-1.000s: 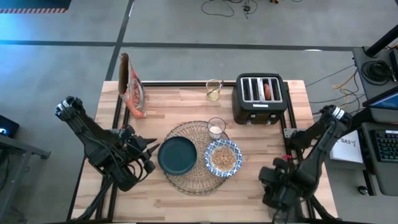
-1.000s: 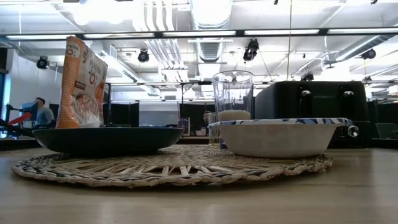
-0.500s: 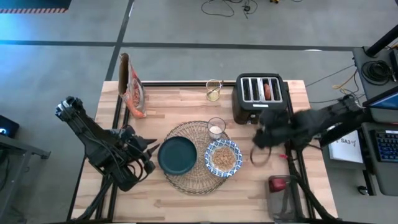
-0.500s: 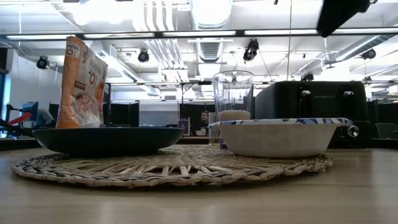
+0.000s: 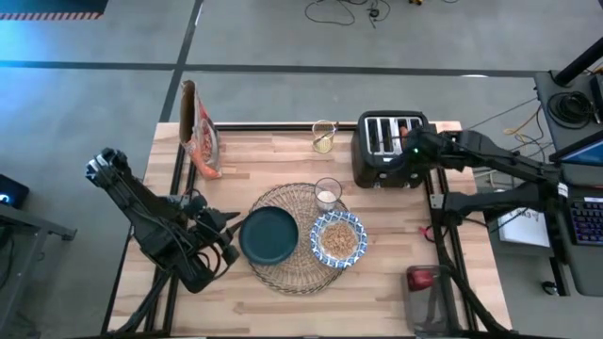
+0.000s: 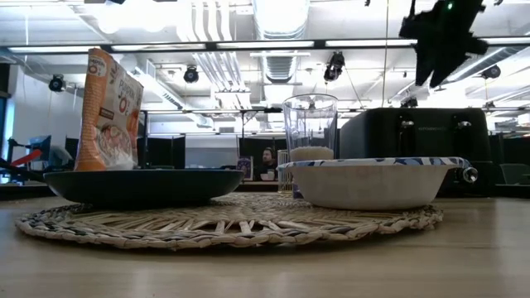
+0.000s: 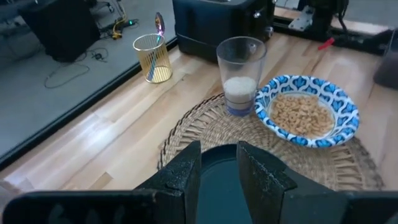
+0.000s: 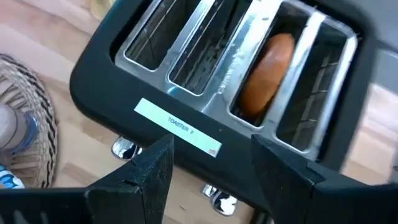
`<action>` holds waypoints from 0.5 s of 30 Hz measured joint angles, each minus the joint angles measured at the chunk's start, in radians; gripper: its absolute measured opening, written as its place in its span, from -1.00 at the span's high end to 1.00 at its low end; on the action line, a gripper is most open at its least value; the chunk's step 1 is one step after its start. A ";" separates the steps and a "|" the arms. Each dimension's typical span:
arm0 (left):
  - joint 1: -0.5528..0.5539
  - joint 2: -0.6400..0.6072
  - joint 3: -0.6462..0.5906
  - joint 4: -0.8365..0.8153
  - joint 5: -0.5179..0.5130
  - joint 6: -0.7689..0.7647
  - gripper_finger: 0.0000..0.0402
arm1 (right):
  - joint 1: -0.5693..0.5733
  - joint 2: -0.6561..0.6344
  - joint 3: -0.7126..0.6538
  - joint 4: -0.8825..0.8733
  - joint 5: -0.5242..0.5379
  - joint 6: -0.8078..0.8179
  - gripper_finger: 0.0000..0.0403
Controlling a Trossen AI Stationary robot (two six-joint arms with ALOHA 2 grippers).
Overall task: Arrange a breakfast setting
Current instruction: Put the toasted bagel on the green plate
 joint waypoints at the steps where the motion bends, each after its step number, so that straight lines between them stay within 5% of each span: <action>1: 0.000 0.006 -0.001 0.000 0.000 0.008 0.56 | -0.025 -0.002 -0.015 0.020 -0.025 -0.024 -0.01; 15: 0.025 0.030 -0.001 -0.009 -0.061 0.020 0.56 | -0.142 0.047 -0.090 0.093 -0.058 -0.103 -0.01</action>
